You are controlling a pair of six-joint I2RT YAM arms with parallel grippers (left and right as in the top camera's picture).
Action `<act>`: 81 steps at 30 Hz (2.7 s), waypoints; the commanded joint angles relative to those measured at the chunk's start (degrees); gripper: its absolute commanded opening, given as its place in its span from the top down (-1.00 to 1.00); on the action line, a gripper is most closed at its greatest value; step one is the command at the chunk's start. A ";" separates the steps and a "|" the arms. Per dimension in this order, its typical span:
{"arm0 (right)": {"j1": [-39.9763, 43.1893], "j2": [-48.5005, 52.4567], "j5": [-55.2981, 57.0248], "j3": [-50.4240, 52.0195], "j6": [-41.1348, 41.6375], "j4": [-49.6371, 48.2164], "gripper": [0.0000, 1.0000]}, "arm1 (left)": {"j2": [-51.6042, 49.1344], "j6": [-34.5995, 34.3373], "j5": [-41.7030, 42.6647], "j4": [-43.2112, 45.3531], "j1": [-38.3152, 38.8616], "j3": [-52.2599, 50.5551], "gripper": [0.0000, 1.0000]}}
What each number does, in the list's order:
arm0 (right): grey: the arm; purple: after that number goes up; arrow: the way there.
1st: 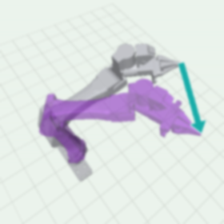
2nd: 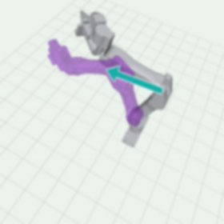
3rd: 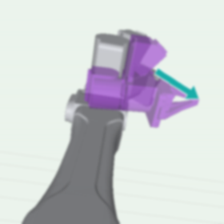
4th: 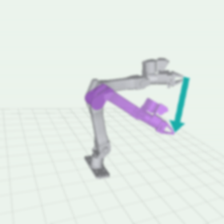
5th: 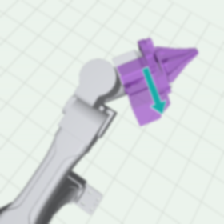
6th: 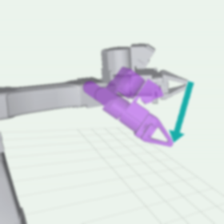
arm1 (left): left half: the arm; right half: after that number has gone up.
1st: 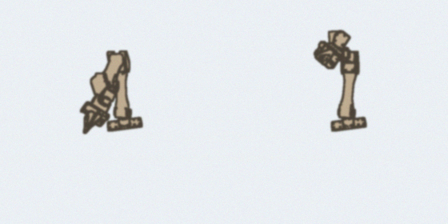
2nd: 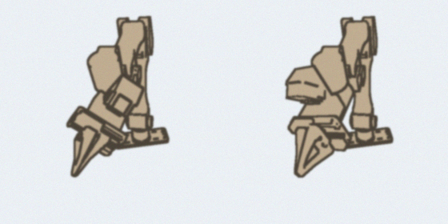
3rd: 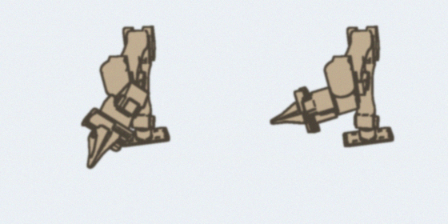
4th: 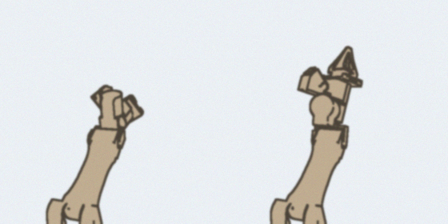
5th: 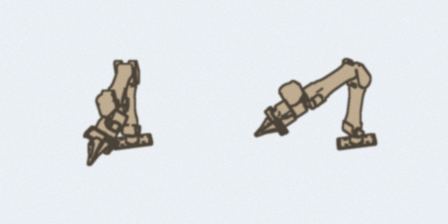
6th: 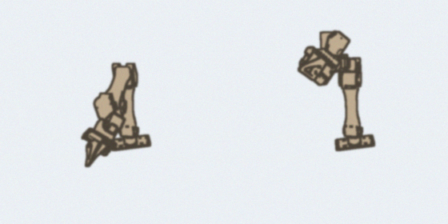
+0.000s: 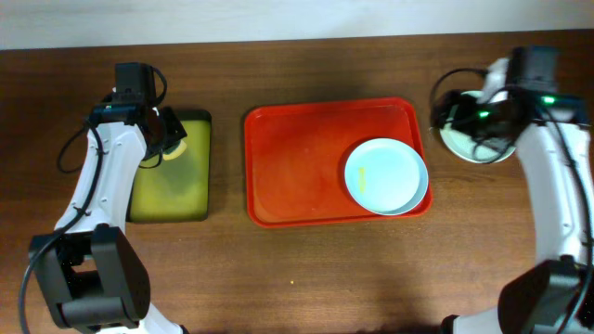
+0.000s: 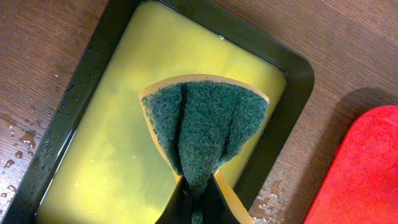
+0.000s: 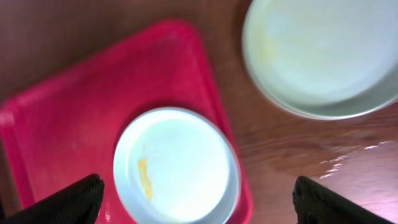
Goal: Clean dirty plates on tray and stack at the side
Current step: 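Lift the pale green plate with the right gripper onto the white plate, then grip the light blue plate rim with the right gripper, then scrub the light blue plate with the sponge in the left gripper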
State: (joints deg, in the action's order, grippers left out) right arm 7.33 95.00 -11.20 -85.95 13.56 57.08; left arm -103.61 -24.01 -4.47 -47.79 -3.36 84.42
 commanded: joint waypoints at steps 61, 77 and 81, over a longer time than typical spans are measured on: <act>-14.45 17.90 -3.23 17.88 6.88 -23.89 0.92 | -15.17 5.68 1.51 0.09 -2.60 3.43 1.00; -20.28 17.88 -3.91 17.75 2.73 -25.73 0.92 | 2.05 10.03 14.75 -3.43 9.92 3.85 1.00; -20.57 17.88 -7.89 17.75 -2.84 -25.83 0.92 | 1.68 9.94 14.78 -1.75 17.62 3.78 1.00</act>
State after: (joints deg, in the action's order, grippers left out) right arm -12.58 111.72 -16.62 -69.06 14.50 31.22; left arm -101.36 -15.31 9.69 -50.76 11.09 88.09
